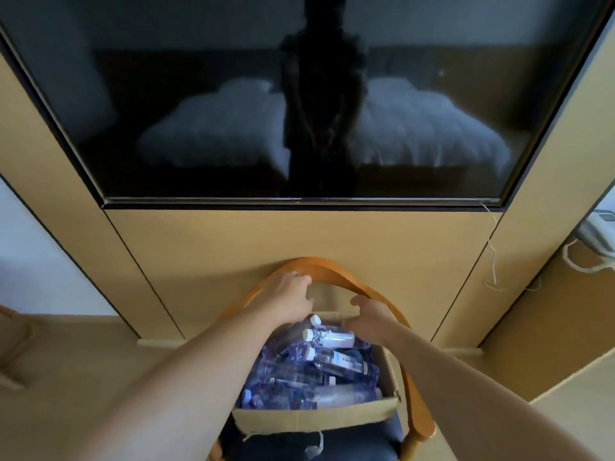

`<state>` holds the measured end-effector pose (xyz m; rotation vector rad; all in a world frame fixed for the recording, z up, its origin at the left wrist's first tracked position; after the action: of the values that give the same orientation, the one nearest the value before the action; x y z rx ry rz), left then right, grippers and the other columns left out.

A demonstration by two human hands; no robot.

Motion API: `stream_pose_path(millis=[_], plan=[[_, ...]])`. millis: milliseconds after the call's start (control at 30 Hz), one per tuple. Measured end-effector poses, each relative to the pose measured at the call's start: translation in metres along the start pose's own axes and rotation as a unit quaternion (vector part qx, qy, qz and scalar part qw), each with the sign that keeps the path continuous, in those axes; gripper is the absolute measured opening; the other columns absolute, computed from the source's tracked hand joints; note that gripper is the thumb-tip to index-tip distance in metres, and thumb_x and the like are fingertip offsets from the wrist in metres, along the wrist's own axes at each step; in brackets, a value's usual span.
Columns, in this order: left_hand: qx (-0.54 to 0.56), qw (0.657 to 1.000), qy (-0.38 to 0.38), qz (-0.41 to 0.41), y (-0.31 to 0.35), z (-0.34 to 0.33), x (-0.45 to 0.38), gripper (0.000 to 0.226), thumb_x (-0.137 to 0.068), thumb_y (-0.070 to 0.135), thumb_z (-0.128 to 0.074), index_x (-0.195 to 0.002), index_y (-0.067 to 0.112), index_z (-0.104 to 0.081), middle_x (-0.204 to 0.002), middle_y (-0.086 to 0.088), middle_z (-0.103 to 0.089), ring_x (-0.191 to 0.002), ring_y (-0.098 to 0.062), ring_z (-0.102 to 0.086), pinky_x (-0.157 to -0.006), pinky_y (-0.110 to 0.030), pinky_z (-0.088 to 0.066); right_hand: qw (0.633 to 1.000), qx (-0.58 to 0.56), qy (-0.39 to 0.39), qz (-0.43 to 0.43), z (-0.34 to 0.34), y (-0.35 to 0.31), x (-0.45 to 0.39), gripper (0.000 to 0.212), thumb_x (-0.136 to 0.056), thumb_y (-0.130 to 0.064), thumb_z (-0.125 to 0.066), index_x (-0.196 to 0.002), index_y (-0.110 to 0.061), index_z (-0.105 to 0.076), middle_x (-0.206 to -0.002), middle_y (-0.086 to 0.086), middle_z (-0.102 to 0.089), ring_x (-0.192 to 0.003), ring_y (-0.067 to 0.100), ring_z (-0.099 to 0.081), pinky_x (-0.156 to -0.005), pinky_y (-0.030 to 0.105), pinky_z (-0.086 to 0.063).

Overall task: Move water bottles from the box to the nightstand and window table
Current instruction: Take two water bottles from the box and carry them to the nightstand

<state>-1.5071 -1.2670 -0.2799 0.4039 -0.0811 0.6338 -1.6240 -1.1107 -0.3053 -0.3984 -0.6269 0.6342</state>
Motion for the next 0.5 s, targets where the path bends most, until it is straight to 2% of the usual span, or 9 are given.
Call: stream_pose_path(millis=[100, 167, 233, 267, 367, 433, 500], plan=[[-0.014, 0.999, -0.033, 0.028, -0.004, -0.014, -0.038, 0.049, -0.098, 0.036, -0.058, -0.144, 0.02, -0.052, -0.148, -0.006, -0.049, -0.136, -0.028, -0.046, -0.112, -0.046, -0.041, 0.998, 0.02, -0.051, -0.01, -0.011, 0.021, -0.044, 0.051, -0.09, -0.037, -0.065, -0.138, -0.025, -0.053, -0.11, 0.001, -0.063, -0.093, 0.019, -0.067, -0.084, 0.039, -0.063], [-0.024, 0.998, -0.05, 0.038, -0.002, -0.027, -0.06, 0.047, -0.099, 0.037, -0.057, -0.143, 0.022, -0.052, -0.148, -0.004, -0.049, -0.134, -0.026, -0.048, -0.109, -0.041, -0.042, 0.996, 0.033, -0.08, -0.02, -0.02, 0.035, -0.068, 0.044, -0.089, -0.035, -0.065, -0.132, -0.025, -0.057, -0.098, 0.001, -0.064, -0.097, 0.021, -0.065, -0.095, 0.041, -0.058], [-0.022, 0.996, -0.075, 0.044, 0.002, -0.043, -0.076, 0.048, -0.1, 0.034, -0.056, -0.146, 0.023, -0.05, -0.152, -0.004, -0.045, -0.135, -0.027, -0.048, -0.106, -0.039, -0.042, 0.994, 0.043, -0.096, -0.018, -0.027, 0.046, -0.088, 0.047, -0.09, -0.034, -0.064, -0.135, -0.023, -0.059, -0.09, -0.002, -0.059, -0.095, 0.018, -0.064, -0.108, 0.041, -0.048], [-0.022, 0.995, -0.087, 0.044, 0.003, -0.051, -0.083, 0.048, -0.1, 0.033, -0.056, -0.146, 0.022, -0.051, -0.152, -0.005, -0.045, -0.133, -0.028, -0.049, -0.106, -0.04, -0.044, 0.994, 0.044, -0.102, -0.018, -0.031, 0.051, -0.097, 0.05, -0.092, -0.034, -0.064, -0.14, -0.022, -0.057, -0.091, -0.003, -0.056, -0.091, 0.015, -0.062, -0.106, 0.038, -0.048], [-0.03, 0.993, -0.111, 0.037, 0.004, -0.077, -0.102, 0.038, -0.098, 0.03, -0.055, -0.133, 0.017, -0.059, -0.134, -0.007, -0.057, -0.123, -0.03, -0.053, -0.099, -0.041, -0.048, 0.989, 0.011, -0.142, -0.048, -0.048, 0.064, -0.117, 0.055, -0.097, -0.028, -0.063, -0.148, -0.015, -0.047, -0.104, -0.001, -0.056, -0.088, 0.014, -0.064, -0.08, 0.031, -0.06], [-0.032, 0.99, -0.13, 0.035, 0.003, -0.095, -0.113, 0.034, -0.097, 0.031, -0.055, -0.126, 0.014, -0.061, -0.127, -0.007, -0.059, -0.119, -0.029, -0.053, -0.096, -0.042, -0.048, 0.985, 0.004, -0.162, -0.057, -0.062, 0.073, -0.127, 0.048, -0.099, -0.026, -0.063, -0.144, -0.016, -0.049, -0.103, -0.001, -0.059, -0.089, 0.014, -0.067, -0.076, 0.03, -0.063], [-0.031, 0.987, -0.154, 0.035, 0.0, -0.117, -0.122, 0.036, -0.096, 0.033, -0.055, -0.127, 0.017, -0.06, -0.128, -0.006, -0.059, -0.116, -0.028, -0.054, -0.094, -0.043, -0.049, 0.983, -0.001, -0.17, -0.068, -0.078, 0.082, -0.134, 0.049, -0.099, -0.028, -0.063, -0.144, -0.019, -0.048, -0.107, -0.001, -0.062, -0.088, 0.013, -0.066, -0.069, 0.025, -0.06]])
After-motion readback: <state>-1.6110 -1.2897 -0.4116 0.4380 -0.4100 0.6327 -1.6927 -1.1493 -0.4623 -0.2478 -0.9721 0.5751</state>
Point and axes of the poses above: each hand's wrist, its own x-axis away from the middle knuckle, its own z-axis out of the back of the hand, y = z × x, the point moved 3 cm from there along -x, towards the middle knuckle
